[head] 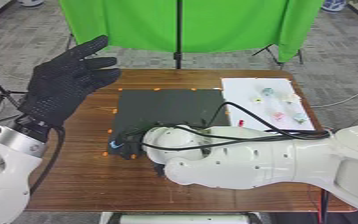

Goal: Arrange flowers

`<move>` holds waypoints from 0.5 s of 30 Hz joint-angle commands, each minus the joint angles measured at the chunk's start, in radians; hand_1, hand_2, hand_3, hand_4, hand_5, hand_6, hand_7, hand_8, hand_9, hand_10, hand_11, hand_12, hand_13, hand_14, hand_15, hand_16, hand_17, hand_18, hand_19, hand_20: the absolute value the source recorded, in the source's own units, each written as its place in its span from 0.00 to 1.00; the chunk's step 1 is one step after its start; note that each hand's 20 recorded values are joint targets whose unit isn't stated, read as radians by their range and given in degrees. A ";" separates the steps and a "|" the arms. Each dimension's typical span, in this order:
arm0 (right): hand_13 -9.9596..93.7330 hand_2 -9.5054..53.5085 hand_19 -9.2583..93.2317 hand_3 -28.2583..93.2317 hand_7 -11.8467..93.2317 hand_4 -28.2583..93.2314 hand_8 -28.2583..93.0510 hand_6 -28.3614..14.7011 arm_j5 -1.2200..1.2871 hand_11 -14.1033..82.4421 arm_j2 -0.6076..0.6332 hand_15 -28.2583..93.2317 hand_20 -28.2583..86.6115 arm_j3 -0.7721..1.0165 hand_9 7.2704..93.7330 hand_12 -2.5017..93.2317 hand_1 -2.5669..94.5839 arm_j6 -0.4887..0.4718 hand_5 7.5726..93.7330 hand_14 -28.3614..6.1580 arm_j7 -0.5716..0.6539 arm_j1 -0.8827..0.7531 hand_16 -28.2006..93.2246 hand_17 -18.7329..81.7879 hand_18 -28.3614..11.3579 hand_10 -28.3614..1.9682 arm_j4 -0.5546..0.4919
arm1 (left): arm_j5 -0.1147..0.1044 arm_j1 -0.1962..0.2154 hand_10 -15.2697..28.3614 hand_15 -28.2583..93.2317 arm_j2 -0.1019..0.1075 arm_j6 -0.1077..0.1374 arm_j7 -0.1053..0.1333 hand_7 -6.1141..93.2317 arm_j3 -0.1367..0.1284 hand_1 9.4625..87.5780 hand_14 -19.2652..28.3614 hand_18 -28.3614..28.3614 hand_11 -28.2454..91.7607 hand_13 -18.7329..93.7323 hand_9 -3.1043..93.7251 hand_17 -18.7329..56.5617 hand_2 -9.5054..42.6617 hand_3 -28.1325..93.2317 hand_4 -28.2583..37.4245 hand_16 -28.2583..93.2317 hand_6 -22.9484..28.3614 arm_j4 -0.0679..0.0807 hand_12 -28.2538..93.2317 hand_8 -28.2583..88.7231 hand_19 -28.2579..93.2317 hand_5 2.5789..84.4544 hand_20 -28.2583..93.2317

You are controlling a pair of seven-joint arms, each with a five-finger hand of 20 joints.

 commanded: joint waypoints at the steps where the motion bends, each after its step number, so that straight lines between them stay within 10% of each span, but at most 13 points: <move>1: 0.88 0.35 0.88 0.94 0.22 0.05 0.14 0.75 -0.024 0.75 -0.021 0.94 0.45 -0.002 0.88 0.22 0.20 -0.040 0.34 0.56 0.078 0.023 0.38 0.47 0.11 0.46 -0.008 | -0.002 0.041 0.85 0.65 -0.002 0.008 0.022 0.22 -0.022 0.18 1.00 0.99 0.48 0.35 0.33 0.13 0.34 0.86 0.05 0.15 0.60 -0.011 0.32 0.15 0.73 0.35 0.36; 8: 0.89 0.35 0.88 0.95 0.22 0.05 0.14 0.74 -0.020 0.75 -0.026 0.94 0.45 -0.061 0.89 0.23 0.19 0.008 0.39 0.57 0.077 0.099 0.39 0.47 0.10 0.46 -0.015 | -0.002 0.150 0.85 0.65 0.018 0.056 0.109 0.22 -0.078 0.18 1.00 0.99 0.48 0.35 0.33 0.12 0.34 0.86 0.05 0.15 0.60 -0.049 0.32 0.15 0.73 0.35 0.36; 15: 0.90 0.33 0.87 0.95 0.22 0.05 0.14 0.70 0.006 0.72 0.011 0.94 0.44 -0.126 0.91 0.22 0.19 0.295 0.46 0.55 0.027 0.151 0.39 0.47 0.08 0.46 -0.065 | 0.000 0.191 0.85 0.65 0.000 0.066 0.108 0.22 -0.102 0.18 1.00 1.00 0.47 0.35 0.33 0.12 0.34 0.86 0.05 0.15 0.60 -0.064 0.33 0.15 0.73 0.35 0.36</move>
